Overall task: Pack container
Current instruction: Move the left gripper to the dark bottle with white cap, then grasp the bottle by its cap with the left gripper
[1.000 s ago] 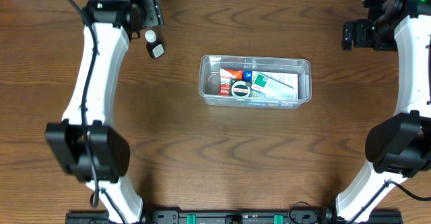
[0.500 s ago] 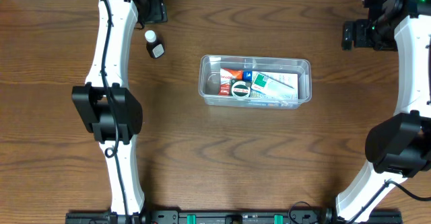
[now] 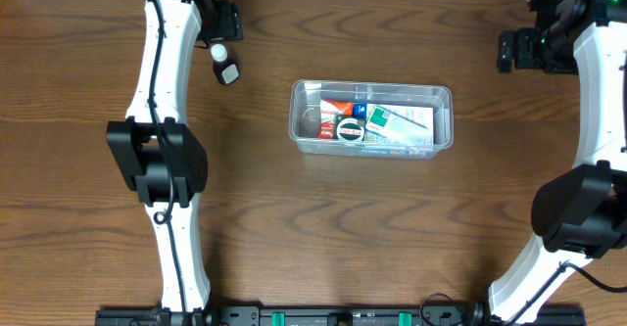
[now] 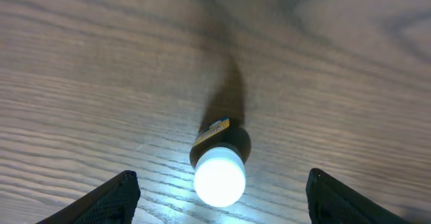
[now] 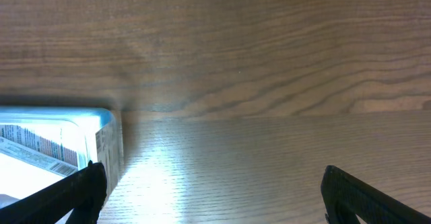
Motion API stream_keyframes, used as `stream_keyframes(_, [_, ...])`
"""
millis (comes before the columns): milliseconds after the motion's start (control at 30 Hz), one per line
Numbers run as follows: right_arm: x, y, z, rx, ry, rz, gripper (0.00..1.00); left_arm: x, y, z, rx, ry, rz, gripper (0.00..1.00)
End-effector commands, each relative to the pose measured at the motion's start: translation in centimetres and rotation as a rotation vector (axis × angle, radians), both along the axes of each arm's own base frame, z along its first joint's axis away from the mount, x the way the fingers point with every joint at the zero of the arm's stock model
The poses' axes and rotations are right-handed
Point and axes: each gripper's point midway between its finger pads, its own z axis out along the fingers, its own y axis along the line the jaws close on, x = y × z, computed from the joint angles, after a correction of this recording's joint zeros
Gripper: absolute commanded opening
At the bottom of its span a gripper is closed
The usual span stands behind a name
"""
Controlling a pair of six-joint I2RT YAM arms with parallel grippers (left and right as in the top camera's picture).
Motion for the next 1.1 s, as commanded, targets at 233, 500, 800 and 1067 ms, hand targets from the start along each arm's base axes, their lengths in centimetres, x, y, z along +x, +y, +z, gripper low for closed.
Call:
stream_keyframes(233, [0.0, -0.1, 1.4, -0.003, -0.036, -0.013, 0.99, -0.5, 0.1, -3.4, 0.009, 0.086, -0.010, 0.67])
stream_keyframes(500, [0.0, -0.1, 1.4, -0.003, -0.036, -0.013, 0.99, -1.1, -0.1, -5.2, 0.006, 0.135, 0.002, 0.62])
stream_keyframes(800, [0.0, -0.1, 1.4, -0.003, -0.036, -0.014, 0.99, -0.7, -0.3, -6.8, 0.007, 0.150, 0.000, 0.51])
stream_keyframes(1067, [0.0, -0.1, 1.4, -0.003, -0.036, -0.013, 0.99, -0.7, -0.3, -6.8, 0.007, 0.147, -0.001, 0.26])
